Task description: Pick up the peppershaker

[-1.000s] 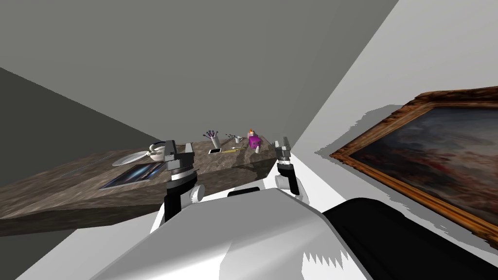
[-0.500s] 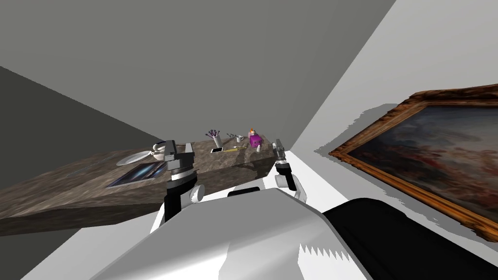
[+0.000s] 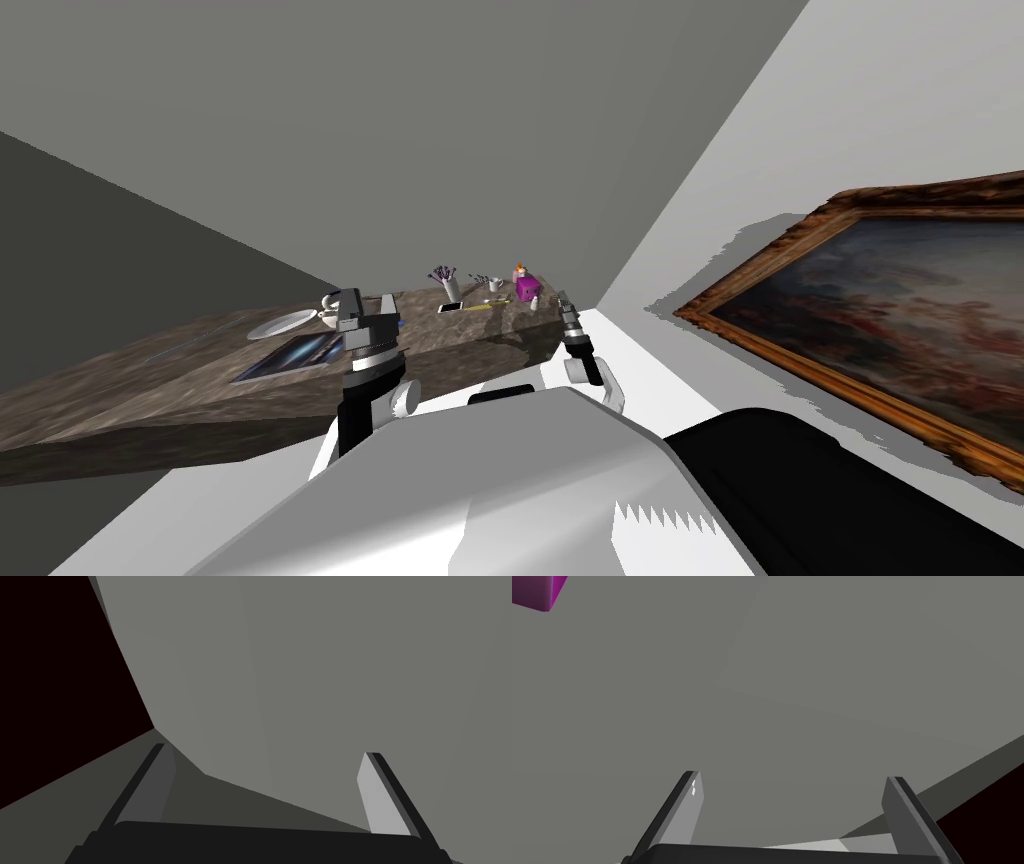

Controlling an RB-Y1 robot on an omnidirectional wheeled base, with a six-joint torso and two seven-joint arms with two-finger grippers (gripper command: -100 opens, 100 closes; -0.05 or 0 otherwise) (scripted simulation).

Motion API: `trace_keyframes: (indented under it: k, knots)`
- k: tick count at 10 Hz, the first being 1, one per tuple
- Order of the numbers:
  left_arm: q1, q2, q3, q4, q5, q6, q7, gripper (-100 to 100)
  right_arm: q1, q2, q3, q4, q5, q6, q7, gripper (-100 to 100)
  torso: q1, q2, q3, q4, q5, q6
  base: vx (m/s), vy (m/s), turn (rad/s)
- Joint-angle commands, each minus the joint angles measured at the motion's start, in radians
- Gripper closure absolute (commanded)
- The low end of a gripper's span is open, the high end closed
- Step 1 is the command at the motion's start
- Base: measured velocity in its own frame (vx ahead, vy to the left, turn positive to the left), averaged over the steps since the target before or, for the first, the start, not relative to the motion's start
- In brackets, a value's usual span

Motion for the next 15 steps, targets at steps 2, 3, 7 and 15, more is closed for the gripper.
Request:
trace_keyframes:
  k: [2, 3, 7, 15]
  knots:
    - [0.0, 0.0, 0.0, 0.0, 0.0, 0.0, 0.0, 0, -0.042, -0.011, -0.013, 0.08, 0.024, 0.012, 0.072, -100, -0.001, -0.001, 0.0, 0.0, 0.0, 0.0, -0.028, 0.045, -0.016]
    - [0.0, 0.0, 0.0, 0.0, 0.0, 0.0, 0.0, 0, -0.042, -0.011, -0.013, 0.083, 0.024, 0.012, 0.08, -100, -0.001, -0.001, 0.0, 0.0, 0.0, 0.0, -0.022, 0.04, -0.011]
    - [0.0, 0.0, 0.0, 0.0, 0.0, 0.0, 0.0, 0, -0.098, -0.014, -0.03, 0.195, 0.059, 0.032, 0.199, -100, 0.0, -0.001, -0.001, 0.0, 0.0, 0.0, -0.019, 0.055, -0.014]
    - [0.0, 0.0, 0.0, 0.0, 0.0, 0.0, 0.0, 0, -0.188, -0.013, -0.067, 0.357, 0.104, 0.065, 0.38, -100, -0.002, -0.002, -0.001, 0.0, 0.0, 0.0, -0.01, 0.035, -0.01]
